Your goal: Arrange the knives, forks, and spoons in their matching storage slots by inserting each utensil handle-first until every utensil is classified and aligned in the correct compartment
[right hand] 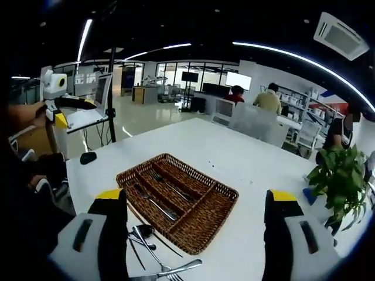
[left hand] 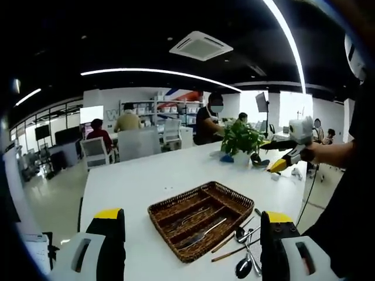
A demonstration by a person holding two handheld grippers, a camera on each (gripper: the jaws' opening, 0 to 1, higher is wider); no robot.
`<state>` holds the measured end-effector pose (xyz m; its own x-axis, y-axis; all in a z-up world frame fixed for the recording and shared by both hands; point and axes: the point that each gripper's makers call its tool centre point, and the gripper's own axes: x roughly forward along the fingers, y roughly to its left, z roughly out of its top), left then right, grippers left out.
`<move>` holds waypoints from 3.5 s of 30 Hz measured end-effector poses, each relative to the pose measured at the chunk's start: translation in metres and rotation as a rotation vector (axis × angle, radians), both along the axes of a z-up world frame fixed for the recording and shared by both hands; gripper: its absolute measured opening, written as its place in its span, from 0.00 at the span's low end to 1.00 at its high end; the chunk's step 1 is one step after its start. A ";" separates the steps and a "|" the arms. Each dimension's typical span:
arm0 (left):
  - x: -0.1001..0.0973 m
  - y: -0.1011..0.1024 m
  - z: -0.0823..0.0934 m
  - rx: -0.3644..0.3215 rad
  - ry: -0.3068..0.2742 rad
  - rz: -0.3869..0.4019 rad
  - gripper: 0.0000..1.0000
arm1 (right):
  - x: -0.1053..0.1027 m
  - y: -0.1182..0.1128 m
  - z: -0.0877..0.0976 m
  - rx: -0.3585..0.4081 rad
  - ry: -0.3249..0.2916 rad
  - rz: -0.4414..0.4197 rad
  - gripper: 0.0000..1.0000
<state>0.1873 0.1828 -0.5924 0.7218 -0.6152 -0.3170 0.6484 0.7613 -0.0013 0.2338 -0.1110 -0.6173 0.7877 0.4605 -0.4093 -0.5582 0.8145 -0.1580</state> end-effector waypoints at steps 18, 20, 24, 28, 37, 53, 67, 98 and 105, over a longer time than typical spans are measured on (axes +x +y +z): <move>-0.020 0.006 -0.014 0.071 0.005 -0.029 1.00 | -0.023 0.004 0.001 -0.013 0.013 0.013 0.99; -0.020 0.012 -0.015 0.062 0.015 0.000 1.00 | -0.032 0.005 -0.004 -0.027 0.040 0.030 0.99; -0.024 0.018 -0.012 0.050 0.015 0.012 1.00 | -0.046 0.005 -0.008 -0.014 0.078 0.037 0.99; -0.023 0.019 -0.013 0.037 0.022 0.012 1.00 | -0.051 0.005 -0.009 -0.024 0.077 0.042 0.99; -0.022 0.012 -0.020 0.056 0.040 -0.009 1.00 | -0.053 -0.001 -0.009 -0.037 0.101 0.032 0.99; -0.008 0.011 -0.007 0.060 0.017 -0.011 1.00 | -0.039 -0.009 -0.008 -0.048 0.097 -0.001 0.99; -0.006 0.018 -0.007 0.053 0.016 0.006 1.00 | -0.052 -0.024 -0.100 -0.075 0.274 -0.062 0.93; -0.007 0.038 -0.008 0.068 0.043 0.034 1.00 | -0.053 0.006 -0.180 -0.275 0.337 0.301 0.53; -0.005 0.048 -0.013 0.070 0.065 0.054 1.00 | -0.061 0.021 -0.213 -0.316 0.372 0.423 0.35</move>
